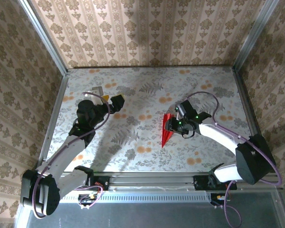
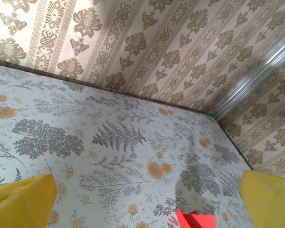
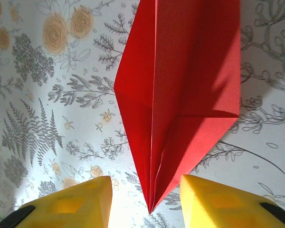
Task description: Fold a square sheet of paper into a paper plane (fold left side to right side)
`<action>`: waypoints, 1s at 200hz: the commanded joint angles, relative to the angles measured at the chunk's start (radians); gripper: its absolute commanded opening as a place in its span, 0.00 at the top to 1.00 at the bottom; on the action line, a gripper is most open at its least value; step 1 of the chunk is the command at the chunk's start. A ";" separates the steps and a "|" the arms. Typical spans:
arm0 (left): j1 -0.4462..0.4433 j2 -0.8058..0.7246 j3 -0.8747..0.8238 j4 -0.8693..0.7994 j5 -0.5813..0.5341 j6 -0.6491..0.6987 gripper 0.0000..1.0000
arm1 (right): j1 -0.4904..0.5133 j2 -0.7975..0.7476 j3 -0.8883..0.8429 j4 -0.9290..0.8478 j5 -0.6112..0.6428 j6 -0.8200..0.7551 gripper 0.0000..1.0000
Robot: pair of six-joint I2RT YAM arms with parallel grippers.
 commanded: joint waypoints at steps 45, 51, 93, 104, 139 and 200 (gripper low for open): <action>0.011 -0.023 -0.007 0.001 0.009 0.001 0.00 | 0.035 0.090 0.013 0.020 0.004 0.025 0.56; 0.010 -0.023 -0.007 0.001 0.010 0.002 0.00 | 0.037 0.094 0.014 0.020 0.004 0.024 0.56; 0.014 -0.023 -0.008 0.001 0.010 0.001 0.00 | 0.041 0.114 0.019 0.026 0.011 0.023 0.56; 0.014 -0.025 -0.008 0.001 0.011 0.000 0.00 | 0.041 0.120 0.022 0.027 0.013 0.023 0.57; 0.016 -0.026 -0.009 0.000 0.011 0.000 0.00 | 0.042 0.140 0.035 0.026 0.021 0.017 0.58; 0.020 -0.031 -0.013 -0.004 0.010 0.002 0.00 | 0.042 0.180 0.051 0.030 0.038 0.014 0.62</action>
